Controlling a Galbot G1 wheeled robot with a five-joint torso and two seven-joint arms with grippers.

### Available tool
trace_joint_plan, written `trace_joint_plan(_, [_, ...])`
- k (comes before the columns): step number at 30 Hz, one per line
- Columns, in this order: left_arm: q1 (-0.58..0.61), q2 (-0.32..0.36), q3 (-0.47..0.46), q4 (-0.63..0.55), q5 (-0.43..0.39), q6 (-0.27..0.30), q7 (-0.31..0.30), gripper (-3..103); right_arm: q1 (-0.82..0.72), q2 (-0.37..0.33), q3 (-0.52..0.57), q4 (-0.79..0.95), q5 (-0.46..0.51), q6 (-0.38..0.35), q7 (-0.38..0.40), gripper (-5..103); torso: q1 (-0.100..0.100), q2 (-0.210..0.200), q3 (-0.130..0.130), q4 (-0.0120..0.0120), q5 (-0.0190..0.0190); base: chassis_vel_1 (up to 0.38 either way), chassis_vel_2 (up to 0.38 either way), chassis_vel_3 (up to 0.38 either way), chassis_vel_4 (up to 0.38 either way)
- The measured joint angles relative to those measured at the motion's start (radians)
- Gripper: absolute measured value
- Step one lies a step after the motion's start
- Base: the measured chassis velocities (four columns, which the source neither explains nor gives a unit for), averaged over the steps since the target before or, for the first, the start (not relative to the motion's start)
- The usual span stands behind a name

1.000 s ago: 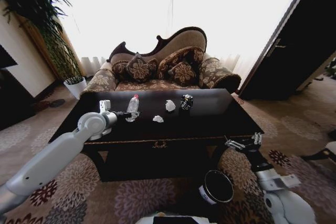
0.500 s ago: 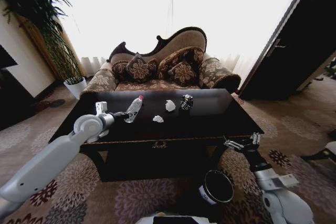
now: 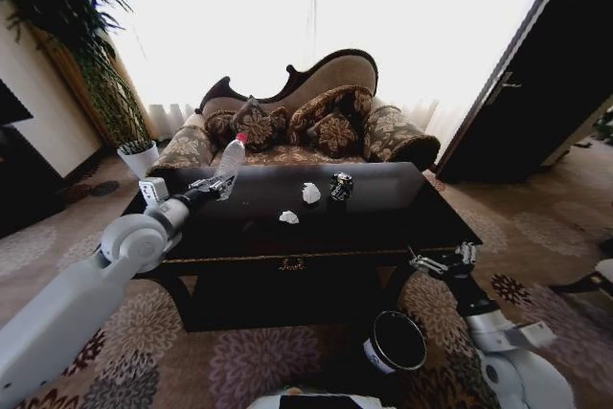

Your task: Move to the front of the table and place the trash on the table into the trash bin.

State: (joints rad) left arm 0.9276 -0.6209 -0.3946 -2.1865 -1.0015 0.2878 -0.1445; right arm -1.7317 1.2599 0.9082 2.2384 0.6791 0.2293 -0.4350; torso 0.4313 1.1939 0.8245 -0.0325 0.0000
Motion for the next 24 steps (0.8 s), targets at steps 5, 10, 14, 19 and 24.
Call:
trace_joint_plan(5, [0.047, 0.000, -0.036, -0.062, 0.100, -0.093, 0.112, 34, -0.023, -0.017, -0.051, 0.044, 0.186, -0.034, -0.048, 100, 0.000, 0.000, 0.000, 0.0003, -0.0001, 0.000, 0.000, 0.000, 0.000])
trace_joint_plan(10, [0.058, 0.009, -0.027, -0.090, 0.137, -0.174, 0.200, 34, -0.015, -0.067, -0.100, 0.077, 0.347, -0.075, -0.101, 100, 0.000, 0.000, 0.000, 0.0002, -0.0001, 0.000, 0.000, 0.000, 0.000])
trace_joint_plan(14, [0.071, 0.024, -0.005, -0.118, 0.129, -0.193, 0.248, 34, 0.003, -0.101, -0.129, 0.088, 0.409, -0.092, -0.139, 100, 0.000, 0.000, 0.000, 0.0002, 0.0000, 0.000, 0.000, 0.000, 0.000])
trace_joint_plan(19, [0.063, 0.048, 0.059, -0.138, 0.135, -0.224, 0.321, 34, 0.015, -0.154, -0.140, 0.096, 0.419, -0.102, -0.229, 100, 0.000, 0.000, 0.000, 0.0001, -0.0001, 0.000, 0.000, 0.000, 0.000])
trace_joint_plan(24, [0.023, 0.092, 0.138, -0.160, 0.130, -0.249, 0.406, 34, 0.022, -0.196, -0.138, 0.106, 0.416, -0.114, -0.271, 100, 0.000, 0.000, 0.000, 0.0002, 0.0000, 0.000, 0.000, 0.000, 0.000])
